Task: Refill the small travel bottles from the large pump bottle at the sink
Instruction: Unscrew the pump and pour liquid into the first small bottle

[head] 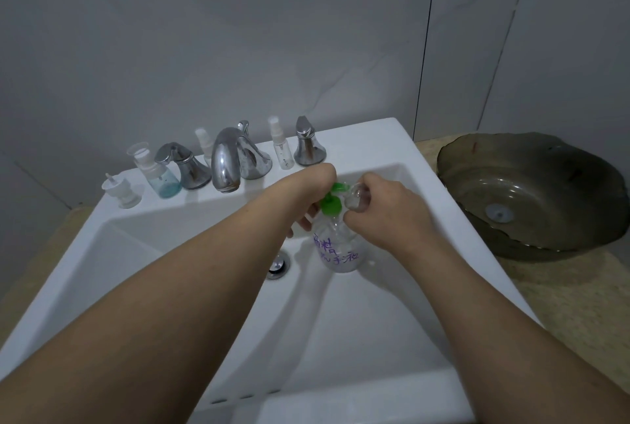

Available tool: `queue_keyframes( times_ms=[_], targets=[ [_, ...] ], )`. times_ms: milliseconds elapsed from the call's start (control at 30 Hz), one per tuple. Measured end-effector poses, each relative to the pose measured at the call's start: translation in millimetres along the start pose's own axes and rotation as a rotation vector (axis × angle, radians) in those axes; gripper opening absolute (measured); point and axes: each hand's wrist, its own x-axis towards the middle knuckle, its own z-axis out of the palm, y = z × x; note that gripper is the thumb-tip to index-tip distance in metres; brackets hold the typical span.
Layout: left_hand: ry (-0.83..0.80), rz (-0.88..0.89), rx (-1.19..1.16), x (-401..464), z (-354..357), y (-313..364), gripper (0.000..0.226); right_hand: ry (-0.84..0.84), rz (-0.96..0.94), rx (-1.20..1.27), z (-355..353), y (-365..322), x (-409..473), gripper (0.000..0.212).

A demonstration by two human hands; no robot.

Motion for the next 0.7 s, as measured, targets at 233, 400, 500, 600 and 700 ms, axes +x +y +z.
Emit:
queue_keyframes(
  times_ms=[233, 400, 500, 600, 700],
  targets=[
    [-0.008, -0.007, 0.047, -3, 0, 1, 0.047, 0.009, -0.018, -0.010, 0, -1, -1, 0.026],
    [-0.008, 0.025, 0.026, -1, 6, 3, 0.037, 0.001, -0.006, -0.005, 1, 2, 0, 0.027],
    [0.006, 0.010, 0.026, 2, 10, 4, 0.039, -0.007, -0.012, -0.036, 0, 2, 0, 0.027],
    [0.024, 0.007, 0.028, 3, 12, 4, 0.042, -0.011, -0.008, -0.036, -1, 1, -1, 0.027],
    [0.023, 0.021, 0.031, 3, 11, 3, 0.039, -0.020, -0.009, -0.043, -2, 0, -2, 0.027]
  ],
)
